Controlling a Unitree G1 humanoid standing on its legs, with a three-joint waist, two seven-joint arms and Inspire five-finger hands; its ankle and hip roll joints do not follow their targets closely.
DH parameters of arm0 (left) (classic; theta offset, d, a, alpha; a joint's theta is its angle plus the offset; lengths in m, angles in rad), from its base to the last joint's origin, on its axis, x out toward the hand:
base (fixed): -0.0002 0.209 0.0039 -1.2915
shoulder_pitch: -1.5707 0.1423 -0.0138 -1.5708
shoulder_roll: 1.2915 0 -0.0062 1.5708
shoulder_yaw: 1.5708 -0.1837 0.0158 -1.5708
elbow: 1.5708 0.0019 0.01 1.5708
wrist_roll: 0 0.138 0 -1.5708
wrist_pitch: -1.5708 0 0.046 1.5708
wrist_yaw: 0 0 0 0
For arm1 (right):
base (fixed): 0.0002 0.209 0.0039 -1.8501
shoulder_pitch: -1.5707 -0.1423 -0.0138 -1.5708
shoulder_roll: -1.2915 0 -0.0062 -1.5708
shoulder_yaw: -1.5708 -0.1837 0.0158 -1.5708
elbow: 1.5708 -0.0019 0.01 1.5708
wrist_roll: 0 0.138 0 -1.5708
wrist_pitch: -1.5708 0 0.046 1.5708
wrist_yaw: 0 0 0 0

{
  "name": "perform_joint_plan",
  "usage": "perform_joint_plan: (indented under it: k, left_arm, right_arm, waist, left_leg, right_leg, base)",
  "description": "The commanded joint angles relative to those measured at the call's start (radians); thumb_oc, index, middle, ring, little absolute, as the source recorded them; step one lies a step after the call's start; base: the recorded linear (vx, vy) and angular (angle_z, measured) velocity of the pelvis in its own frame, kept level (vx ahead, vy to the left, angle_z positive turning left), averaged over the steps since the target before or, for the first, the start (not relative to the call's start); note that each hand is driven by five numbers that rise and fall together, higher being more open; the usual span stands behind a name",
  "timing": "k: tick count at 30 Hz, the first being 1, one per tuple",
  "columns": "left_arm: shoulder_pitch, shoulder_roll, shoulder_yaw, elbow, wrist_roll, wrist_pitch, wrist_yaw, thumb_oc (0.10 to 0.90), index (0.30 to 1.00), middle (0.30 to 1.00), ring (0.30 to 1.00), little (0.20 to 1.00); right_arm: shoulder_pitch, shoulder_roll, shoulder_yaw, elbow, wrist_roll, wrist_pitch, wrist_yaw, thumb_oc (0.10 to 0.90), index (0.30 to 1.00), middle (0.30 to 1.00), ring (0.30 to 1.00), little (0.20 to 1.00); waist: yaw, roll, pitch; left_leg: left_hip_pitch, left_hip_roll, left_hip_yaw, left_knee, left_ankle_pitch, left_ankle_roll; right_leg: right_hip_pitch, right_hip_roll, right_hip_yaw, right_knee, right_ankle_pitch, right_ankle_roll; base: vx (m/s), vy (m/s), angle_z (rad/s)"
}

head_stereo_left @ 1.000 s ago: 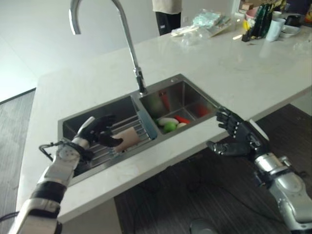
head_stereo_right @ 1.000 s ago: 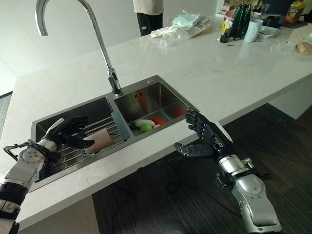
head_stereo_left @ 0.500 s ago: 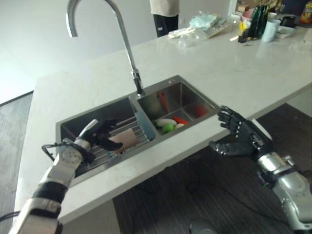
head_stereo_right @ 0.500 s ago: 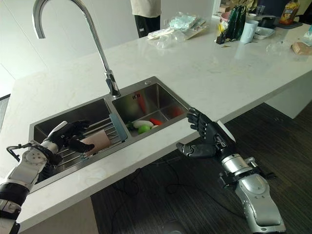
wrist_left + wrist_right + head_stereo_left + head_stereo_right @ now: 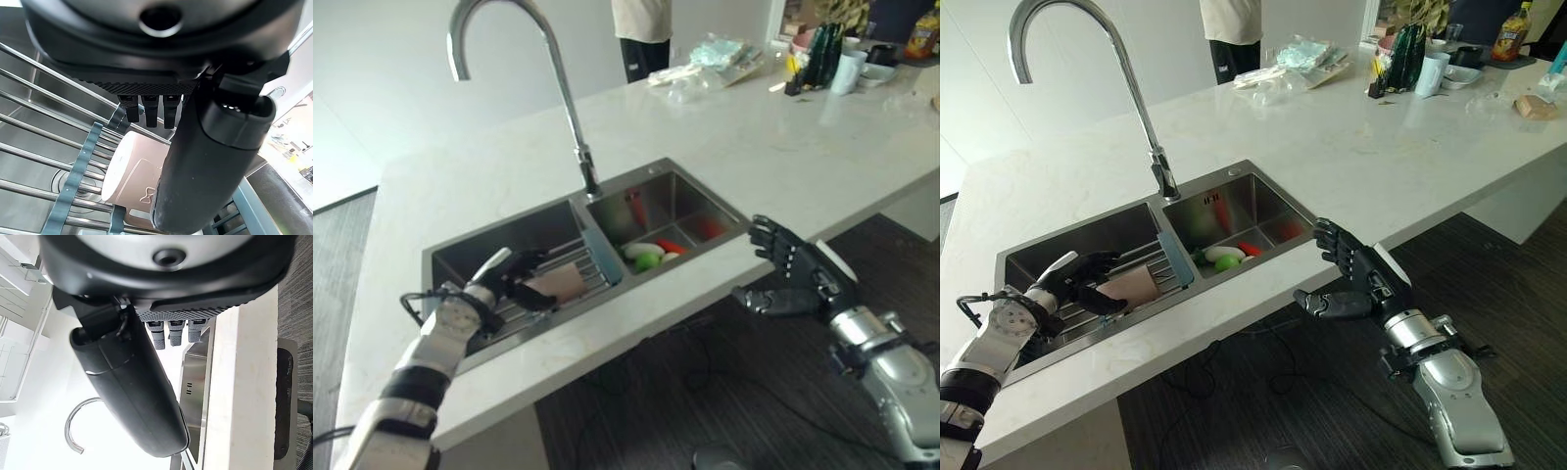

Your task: Place the dishes in the dishwasher.

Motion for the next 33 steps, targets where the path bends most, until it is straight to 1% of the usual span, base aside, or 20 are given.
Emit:
perform_joint_plan:
  k: [1, 2, 4, 6, 7, 9, 14, 15, 16, 18, 22, 24, 27, 29, 31, 32, 33]
  left_arm:
    - [-0.086, 0.033, 0.024, 0.017, 0.056, -0.032, 0.027, 0.800, 0.900, 0.900, 0.900, 0.900]
    - [-0.102, 0.035, 0.012, 0.034, 0.070, -0.013, 0.031, 0.800, 0.900, 0.900, 0.900, 0.900]
    - [-0.108, 0.035, 0.011, 0.039, 0.073, -0.010, 0.031, 0.800, 0.900, 0.900, 0.900, 0.900]
    - [-0.120, 0.025, 0.003, 0.053, 0.086, 0.000, 0.032, 0.800, 0.900, 0.900, 0.900, 0.900]
    - [-0.118, 0.021, 0.003, 0.059, 0.092, -0.004, 0.033, 0.800, 0.900, 0.900, 0.900, 0.900]
    - [-0.121, 0.016, -0.002, 0.071, 0.105, -0.008, 0.033, 0.800, 0.900, 0.900, 0.900, 0.900]
    - [-0.131, 0.019, -0.010, 0.081, 0.128, 0.001, 0.023, 0.800, 0.900, 0.900, 0.900, 0.900]
    - [-0.133, 0.021, -0.014, 0.081, 0.129, 0.007, 0.020, 0.800, 0.900, 0.900, 0.900, 0.900]
    - [-0.137, 0.018, -0.014, 0.091, 0.136, 0.007, 0.018, 0.800, 0.900, 0.900, 0.900, 0.900]
    - [-0.144, 0.017, -0.016, 0.101, 0.138, 0.008, 0.010, 0.800, 0.900, 0.900, 0.900, 0.900]
    - [-0.152, 0.018, -0.026, 0.118, 0.149, 0.013, -0.015, 0.800, 0.900, 0.900, 0.900, 0.900]
    - [-0.160, 0.013, -0.034, 0.136, 0.165, 0.013, -0.026, 0.800, 0.900, 0.900, 0.900, 0.900]
    - [-0.163, 0.015, -0.043, 0.143, 0.180, 0.029, -0.042, 0.800, 0.900, 0.900, 0.900, 0.900]
    - [-0.170, 0.010, -0.048, 0.164, 0.196, 0.048, -0.072, 0.800, 0.900, 0.900, 0.900, 0.900]
    - [-0.174, 0.008, -0.057, 0.181, 0.199, 0.045, -0.126, 0.800, 0.900, 0.900, 0.900, 0.900]
    - [-0.172, 0.008, -0.059, 0.181, 0.207, 0.042, -0.141, 0.571, 0.556, 0.556, 0.556, 0.556]
    - [-0.170, 0.009, -0.067, 0.181, 0.206, 0.043, -0.162, 0.400, 0.300, 0.300, 0.300, 0.300]
  right_arm:
    - [-0.070, -0.028, -0.055, -0.081, 0.007, -0.082, 0.003, 0.800, 0.900, 0.900, 0.900, 0.900]
    - [-0.073, -0.034, -0.055, -0.079, 0.014, -0.077, 0.005, 0.800, 0.900, 0.900, 0.900, 0.900]
    - [-0.075, -0.035, -0.055, -0.079, 0.015, -0.076, 0.007, 0.800, 0.900, 0.900, 0.900, 0.900]
    - [-0.075, -0.031, -0.051, -0.081, 0.009, -0.072, 0.011, 0.800, 0.900, 0.900, 0.900, 0.900]
    - [-0.075, -0.030, -0.049, -0.081, 0.009, -0.073, 0.011, 0.800, 0.900, 0.900, 0.900, 0.900]
    - [-0.075, -0.031, -0.047, -0.079, 0.008, -0.072, 0.013, 0.800, 0.900, 0.900, 0.900, 0.900]
    - [-0.071, -0.031, -0.051, -0.083, 0.008, -0.067, 0.019, 0.800, 0.900, 0.900, 0.900, 0.900]
    - [-0.070, -0.034, -0.050, -0.086, 0.008, -0.065, 0.018, 0.800, 0.900, 0.900, 0.900, 0.900]
    - [-0.071, -0.033, -0.052, -0.091, 0.010, -0.060, 0.020, 0.800, 0.900, 0.900, 0.900, 0.900]
    - [-0.071, -0.034, -0.053, -0.094, 0.011, -0.057, 0.021, 0.800, 0.900, 0.900, 0.900, 0.900]
    - [-0.067, -0.037, -0.055, -0.096, 0.014, -0.050, 0.031, 0.800, 0.900, 0.900, 0.900, 0.900]
    - [-0.068, -0.037, -0.052, -0.093, 0.009, -0.049, 0.034, 0.800, 0.900, 0.900, 0.900, 0.900]
    - [-0.065, -0.041, -0.053, -0.098, 0.011, -0.046, 0.036, 0.800, 0.900, 0.900, 0.900, 0.900]
    - [-0.065, -0.043, -0.055, -0.102, 0.014, -0.040, 0.038, 0.800, 0.900, 0.900, 0.900, 0.900]
    - [-0.064, -0.046, -0.060, -0.107, 0.016, -0.034, 0.043, 0.800, 0.900, 0.900, 0.900, 0.900]
    - [-0.064, -0.046, -0.061, -0.108, 0.017, -0.032, 0.044, 0.800, 0.900, 0.900, 0.900, 0.900]
    - [-0.064, -0.046, -0.060, -0.108, 0.019, -0.032, 0.045, 0.800, 0.900, 0.900, 0.900, 0.900]
  waist:
    - [0.003, 0.002, -0.060]
    - [-0.001, 0.004, -0.058]
    - [-0.001, 0.003, -0.058]
    - [-0.005, 0.004, -0.056]
    - [-0.005, 0.003, -0.057]
    - [-0.008, 0.005, -0.057]
    - [-0.014, 0.005, -0.057]
    - [-0.016, 0.007, -0.057]
    - [-0.018, 0.006, -0.058]
    - [-0.022, 0.007, -0.058]
    - [-0.031, 0.009, -0.058]
    - [-0.036, 0.010, -0.056]
    - [-0.040, 0.011, -0.056]
    - [-0.045, 0.013, -0.056]
    - [-0.049, 0.014, -0.056]
    - [-0.049, 0.015, -0.055]
    - [-0.051, 0.016, -0.056]
  left_leg:
    - [0.006, 0.032, -0.042, 0.098, -0.152, -0.022]
    - [0.013, 0.032, -0.041, 0.098, -0.160, -0.022]
    - [0.007, 0.034, -0.038, 0.098, -0.149, -0.023]
    - [0.016, 0.033, -0.037, 0.098, -0.159, -0.022]
    - [0.009, 0.034, -0.035, 0.098, -0.149, -0.022]
    - [0.017, 0.034, -0.034, 0.098, -0.159, -0.023]
    - [0.014, 0.037, -0.029, 0.098, -0.151, -0.023]
    - [0.019, 0.036, -0.029, 0.098, -0.160, -0.023]
    - [0.015, 0.038, -0.027, 0.098, -0.151, -0.023]
    - [0.015, 0.038, -0.027, 0.098, -0.152, -0.023]
    - [0.020, 0.039, -0.021, 0.098, -0.154, -0.023]
    - [0.030, 0.038, -0.019, 0.098, -0.163, -0.022]
    - [0.032, 0.039, -0.016, 0.098, -0.164, -0.021]
    - [0.033, 0.040, -0.013, 0.098, -0.165, -0.021]
    - [0.034, 0.041, -0.011, 0.098, -0.165, -0.021]
    - [0.034, 0.041, -0.010, 0.098, -0.165, -0.021]
    - [0.034, 0.041, -0.010, 0.098, -0.165, -0.021]
  right_leg:
    - [0.047, -0.016, -0.074, -0.068, -0.002, 0.084]
    - [0.055, -0.016, -0.076, -0.068, -0.011, 0.087]
    - [0.048, -0.015, -0.076, -0.068, -0.002, 0.083]
    - [0.057, -0.015, -0.076, -0.068, -0.012, 0.086]
    - [0.049, -0.012, -0.075, -0.068, -0.003, 0.082]
    - [0.057, -0.012, -0.074, -0.068, -0.012, 0.086]
    - [0.051, -0.008, -0.066, -0.068, -0.005, 0.084]
    - [0.056, -0.007, -0.064, -0.068, -0.013, 0.087]
    - [0.049, -0.004, -0.059, -0.068, -0.004, 0.084]
    - [0.046, -0.002, -0.053, -0.068, -0.003, 0.085]
    - [0.046, 0.002, -0.044, -0.068, -0.003, 0.085]
    - [0.054, 0.001, -0.046, -0.068, -0.011, 0.088]
    - [0.053, 0.004, -0.043, -0.068, -0.010, 0.088]
    - [0.052, 0.006, -0.039, -0.068, -0.011, 0.089]
    - [0.052, 0.007, -0.036, -0.068, -0.010, 0.089]
    - [0.051, 0.007, -0.034, -0.068, -0.010, 0.089]
    - [0.050, 0.007, -0.032, -0.068, -0.010, 0.090]
  base:
    - [0.01, -0.003, -0.04]
    - [0.00, 0.000, 0.00]
    - [0.00, 0.000, 0.00]
    - [0.00, 0.000, 0.00]
    - [0.00, 0.000, 0.00]
    - [0.02, 0.004, 0.00]
    - [0.02, 0.003, 0.00]
    - [0.00, 0.000, 0.00]
    - [0.02, 0.000, -0.03]
    - [0.01, 0.000, -0.03]
    - [0.02, 0.000, -0.05]
    - [0.05, 0.010, -0.02]
    - [0.00, 0.000, 0.00]
    - [0.00, 0.000, 0.00]
    - [0.00, 0.004, -0.03]
    - [0.00, 0.009, -0.10]
    - [0.00, 0.004, -0.14]
